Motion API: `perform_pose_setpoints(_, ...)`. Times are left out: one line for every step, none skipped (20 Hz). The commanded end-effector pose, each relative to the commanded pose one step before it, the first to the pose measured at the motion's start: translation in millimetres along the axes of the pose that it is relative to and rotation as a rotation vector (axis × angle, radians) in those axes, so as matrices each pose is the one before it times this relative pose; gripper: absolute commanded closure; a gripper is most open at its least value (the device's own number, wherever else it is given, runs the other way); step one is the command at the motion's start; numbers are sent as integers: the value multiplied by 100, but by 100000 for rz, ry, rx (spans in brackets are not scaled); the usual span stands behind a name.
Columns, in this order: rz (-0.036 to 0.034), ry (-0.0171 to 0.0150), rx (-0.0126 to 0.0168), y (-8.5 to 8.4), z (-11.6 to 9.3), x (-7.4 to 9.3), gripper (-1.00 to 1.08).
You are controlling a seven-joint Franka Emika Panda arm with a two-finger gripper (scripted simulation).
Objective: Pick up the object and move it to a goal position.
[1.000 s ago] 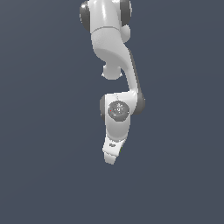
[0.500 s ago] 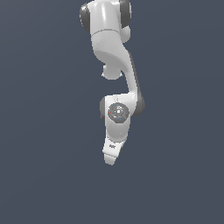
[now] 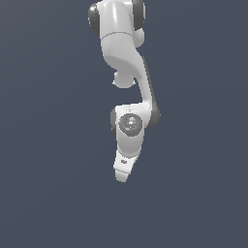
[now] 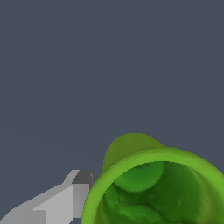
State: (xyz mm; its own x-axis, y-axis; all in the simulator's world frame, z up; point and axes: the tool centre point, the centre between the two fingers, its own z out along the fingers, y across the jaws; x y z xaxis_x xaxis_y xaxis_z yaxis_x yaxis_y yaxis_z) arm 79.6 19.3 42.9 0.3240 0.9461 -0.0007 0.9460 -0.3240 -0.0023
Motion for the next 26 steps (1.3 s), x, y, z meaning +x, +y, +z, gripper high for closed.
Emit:
perform_pose_setpoints(31,40,-174,-30,-422,-201,108)
perform_pose_setpoints(0,0,0,-64,-221,-134,108)
perform_pose_setpoints(0,0,0,-76,-262,-159,108)
perform_pose_setpoints(-5,-43,-22,-90,-308,-179,108)
perform_pose_setpoints(0,0,0,-100,-347,-210,108)
perform_pose_setpoints(0,0,0,-112,-390,-236,108)
perform_pose_setpoints(0,0,0,-124,-434,-263,108)
perform_pose_setpoints(-5,-47,-12,-139,-476,-284,108)
perform_pose_setpoints(0,0,0,-150,-526,-318,108)
perform_pose_setpoints(0,0,0,-162,-573,-346,108)
perform_pose_setpoints(-5,-47,-12,-178,-619,-368,108)
perform_pose_setpoints(0,0,0,-189,-671,-404,108)
perform_pose_setpoints(-6,-47,-11,-204,-719,-426,108)
perform_pose_setpoints(0,0,0,-216,-774,-465,108)
perform_pose_setpoints(0,0,0,-229,-828,-496,108)
perform_pose_setpoints(-9,-47,-9,-244,-873,-513,108)
perform_pose_setpoints(0,0,0,-244,-893,-532,108)
perform_pose_setpoints(0,0,0,-246,-905,-537,108)
perform_pose_setpoints(0,0,0,-247,-917,-542,108)
perform_pose_setpoints(0,0,0,-248,-930,-548,108)
perform_pose_setpoints(0,0,0,-250,-944,-553,108)
perform_pose_setpoints(0,0,0,-251,-959,-559,108)
perform_pose_setpoints(0,0,0,-250,-965,-559,108)
perform_pose_setpoints(-26,41,4,-247,-956,-541,108)
perform_pose_setpoints(0,0,0,-236,-938,-538,108)
perform_pose_setpoints(-9,48,3,-227,-923,-528,108)
